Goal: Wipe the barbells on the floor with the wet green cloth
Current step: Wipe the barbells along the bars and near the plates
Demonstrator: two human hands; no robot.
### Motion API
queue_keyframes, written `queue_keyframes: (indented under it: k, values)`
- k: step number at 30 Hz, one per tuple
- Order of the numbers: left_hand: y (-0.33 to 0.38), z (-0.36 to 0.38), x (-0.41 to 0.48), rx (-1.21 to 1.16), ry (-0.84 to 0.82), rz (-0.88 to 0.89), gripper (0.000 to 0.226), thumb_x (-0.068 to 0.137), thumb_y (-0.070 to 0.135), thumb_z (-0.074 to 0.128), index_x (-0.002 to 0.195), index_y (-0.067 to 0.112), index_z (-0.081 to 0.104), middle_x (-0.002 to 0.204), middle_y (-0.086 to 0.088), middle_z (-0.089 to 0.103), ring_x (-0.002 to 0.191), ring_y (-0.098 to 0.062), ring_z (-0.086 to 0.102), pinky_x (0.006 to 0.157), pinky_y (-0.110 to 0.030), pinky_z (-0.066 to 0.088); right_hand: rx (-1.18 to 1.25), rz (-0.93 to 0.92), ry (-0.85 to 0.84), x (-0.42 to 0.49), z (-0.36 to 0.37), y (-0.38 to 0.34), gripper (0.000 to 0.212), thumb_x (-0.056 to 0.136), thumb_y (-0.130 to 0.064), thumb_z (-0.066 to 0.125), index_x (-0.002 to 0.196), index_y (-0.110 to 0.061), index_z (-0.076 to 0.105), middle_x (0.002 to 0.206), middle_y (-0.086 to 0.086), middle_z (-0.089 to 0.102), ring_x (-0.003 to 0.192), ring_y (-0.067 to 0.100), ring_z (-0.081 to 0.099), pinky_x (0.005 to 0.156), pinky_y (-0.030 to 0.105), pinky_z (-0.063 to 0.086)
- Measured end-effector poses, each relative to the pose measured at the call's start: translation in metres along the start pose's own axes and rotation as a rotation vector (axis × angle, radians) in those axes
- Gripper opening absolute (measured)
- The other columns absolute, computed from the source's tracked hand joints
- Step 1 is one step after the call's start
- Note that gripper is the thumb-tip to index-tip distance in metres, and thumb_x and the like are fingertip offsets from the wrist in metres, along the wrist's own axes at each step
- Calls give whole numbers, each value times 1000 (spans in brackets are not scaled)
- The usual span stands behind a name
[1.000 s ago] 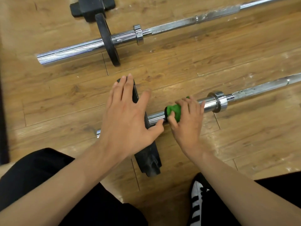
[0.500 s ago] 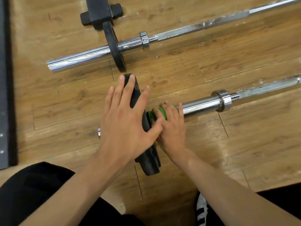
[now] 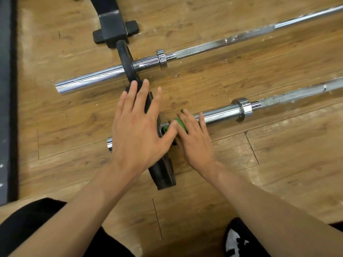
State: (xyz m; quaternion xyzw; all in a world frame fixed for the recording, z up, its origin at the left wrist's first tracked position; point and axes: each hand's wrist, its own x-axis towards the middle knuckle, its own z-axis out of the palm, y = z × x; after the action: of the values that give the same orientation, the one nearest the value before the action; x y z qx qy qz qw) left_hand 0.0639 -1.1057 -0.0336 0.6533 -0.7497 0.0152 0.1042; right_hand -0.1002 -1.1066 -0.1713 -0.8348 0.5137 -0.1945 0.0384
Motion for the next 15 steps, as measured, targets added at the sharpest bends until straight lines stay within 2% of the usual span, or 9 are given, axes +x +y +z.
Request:
queue_keyframes:
  k: [2,5,7,8,9,12,14,15]
  values:
    - [-2,0,9,12,-5,-34,80,97,62,37,160,12,39,168,-17,30,158,-35,18,128,-46,10,-65,-18,-11,-2,-7,41,48,95,-19,62,139,-19,44,153,17,50,150,34,37,127,55,9]
    - [3,5,12,17,20,-86,84,98,62,36,161,7,32,169,-17,26,160,-33,15,130,-45,9,-97,326,134,6,-19,89,37,103,-24,53,138,-15,49,146,17,55,148,34,40,126,57,13]
    - [3,9,16,-20,36,-119,87,97,62,36,161,4,31,168,-18,28,159,-32,18,129,-42,9,-89,520,240,20,-13,75,37,105,-25,48,138,-10,56,144,15,56,148,33,40,127,57,14]
    - [2,10,20,-40,38,-132,88,96,63,35,161,2,31,167,-18,30,158,-33,20,128,-41,10,-68,556,272,27,-6,56,36,105,-24,48,137,-9,57,143,16,57,149,34,39,127,56,14]
    - [0,10,24,-49,36,-140,89,96,63,33,160,2,31,167,-19,31,157,-33,23,128,-41,11,-29,519,267,33,1,35,35,104,-23,50,135,-9,58,142,17,57,148,35,38,127,54,14]
    - [-4,10,30,-48,11,-138,90,95,64,31,161,3,30,167,-18,30,157,-32,23,128,-42,13,36,122,90,30,16,-1,41,100,-23,57,139,-13,51,146,18,54,149,36,37,128,52,10]
    - [-5,10,27,-45,10,-142,89,95,63,31,161,3,31,168,-17,30,158,-31,22,128,-42,14,-53,-51,7,26,8,20,44,101,-28,55,142,-17,48,150,16,53,150,33,38,128,52,8]
    - [-3,10,24,-45,19,-146,88,95,62,32,160,2,32,167,-18,30,157,-32,23,128,-42,14,-85,-51,-6,24,2,37,43,101,-30,53,142,-18,49,148,15,55,149,32,40,128,53,9]
